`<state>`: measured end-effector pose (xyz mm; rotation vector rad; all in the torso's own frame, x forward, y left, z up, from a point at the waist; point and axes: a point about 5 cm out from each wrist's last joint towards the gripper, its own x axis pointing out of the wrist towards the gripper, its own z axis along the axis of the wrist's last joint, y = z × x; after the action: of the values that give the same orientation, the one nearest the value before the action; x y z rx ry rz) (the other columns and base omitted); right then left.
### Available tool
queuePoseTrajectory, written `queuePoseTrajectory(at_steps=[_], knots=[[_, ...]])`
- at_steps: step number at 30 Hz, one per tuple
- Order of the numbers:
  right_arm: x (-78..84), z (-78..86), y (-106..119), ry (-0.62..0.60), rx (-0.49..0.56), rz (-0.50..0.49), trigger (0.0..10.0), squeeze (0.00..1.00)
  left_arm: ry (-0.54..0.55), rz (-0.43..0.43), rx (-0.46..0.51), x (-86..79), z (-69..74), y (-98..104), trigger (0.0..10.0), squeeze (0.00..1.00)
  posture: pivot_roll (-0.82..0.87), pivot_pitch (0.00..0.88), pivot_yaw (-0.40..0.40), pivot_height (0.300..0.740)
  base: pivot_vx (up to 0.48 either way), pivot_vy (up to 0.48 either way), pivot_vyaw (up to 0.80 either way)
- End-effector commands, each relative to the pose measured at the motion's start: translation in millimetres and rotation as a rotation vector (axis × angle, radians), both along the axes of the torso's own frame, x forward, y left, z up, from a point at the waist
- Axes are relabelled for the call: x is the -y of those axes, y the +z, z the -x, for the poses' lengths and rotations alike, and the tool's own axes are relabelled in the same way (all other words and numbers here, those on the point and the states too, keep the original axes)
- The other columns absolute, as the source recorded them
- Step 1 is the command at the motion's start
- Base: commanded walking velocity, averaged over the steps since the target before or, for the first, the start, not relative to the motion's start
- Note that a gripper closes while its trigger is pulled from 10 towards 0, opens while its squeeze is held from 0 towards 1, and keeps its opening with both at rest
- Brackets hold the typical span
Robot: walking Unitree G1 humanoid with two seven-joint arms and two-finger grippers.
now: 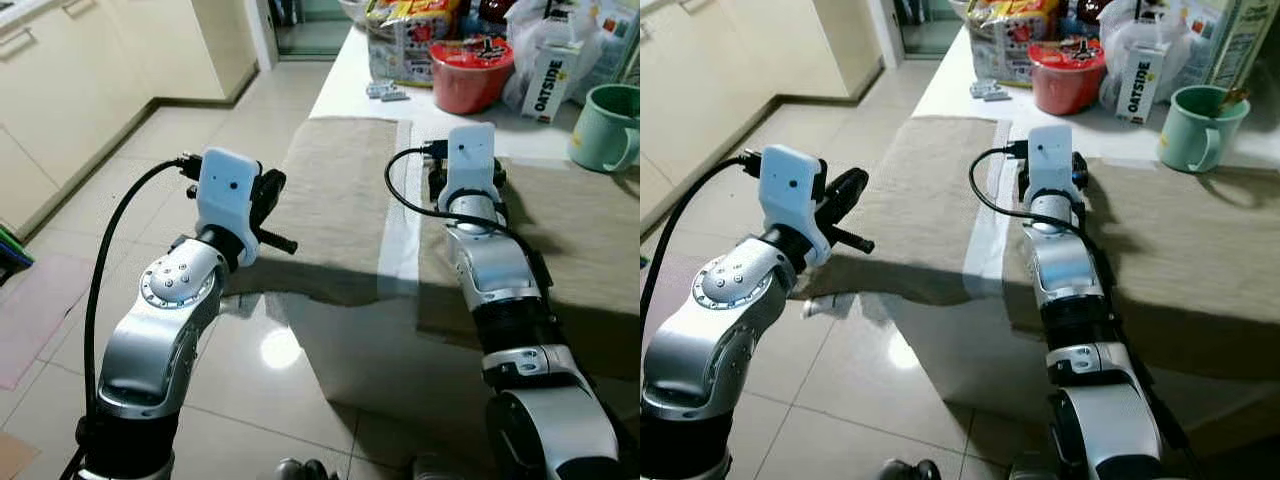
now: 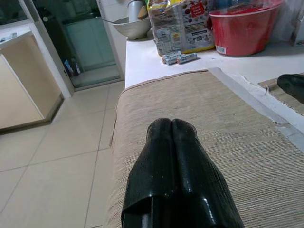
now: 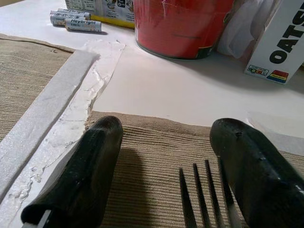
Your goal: Setting the table
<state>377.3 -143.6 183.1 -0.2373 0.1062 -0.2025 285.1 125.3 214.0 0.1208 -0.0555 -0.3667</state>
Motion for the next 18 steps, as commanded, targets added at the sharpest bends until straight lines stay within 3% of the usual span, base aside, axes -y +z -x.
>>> queuePoseTrajectory(at_steps=[1, 12, 13, 18], knots=[[2.9, 10.7, -49.3, -0.019, -0.205, -0.037, 10.0, 0.0, 0.013, -0.01, 0.013, -3.9, 1.8, 4.3, 10.0, 0.0, -0.16, 0.11, 0.177, 0.74, 0.0, 0.0, 0.0], [2.2, 13.0, -54.7, -0.026, -0.217, -0.027, 10.0, 0.0, 0.011, -0.012, 0.013, -3.9, 1.8, 4.0, 10.0, 0.0, -0.16, 0.105, 0.177, 0.74, 0.0, 0.0, 0.0], [2.6, 12.9, -54.6, -0.027, -0.209, -0.026, 0.0, 0.0, 0.011, -0.012, 0.014, -3.8, 1.7, 4.1, 10.0, 0.0, -0.16, 0.103, 0.176, 0.74, 0.0, 0.0, 0.0], [2.0, 13.4, -54.4, -0.025, -0.2, -0.031, 0.0, 0.0, 0.011, -0.013, 0.018, -4.1, 1.5, 5.2, 10.0, 0.0, -0.16, 0.103, 0.176, 0.74, 0.0, 0.0, 0.0]])
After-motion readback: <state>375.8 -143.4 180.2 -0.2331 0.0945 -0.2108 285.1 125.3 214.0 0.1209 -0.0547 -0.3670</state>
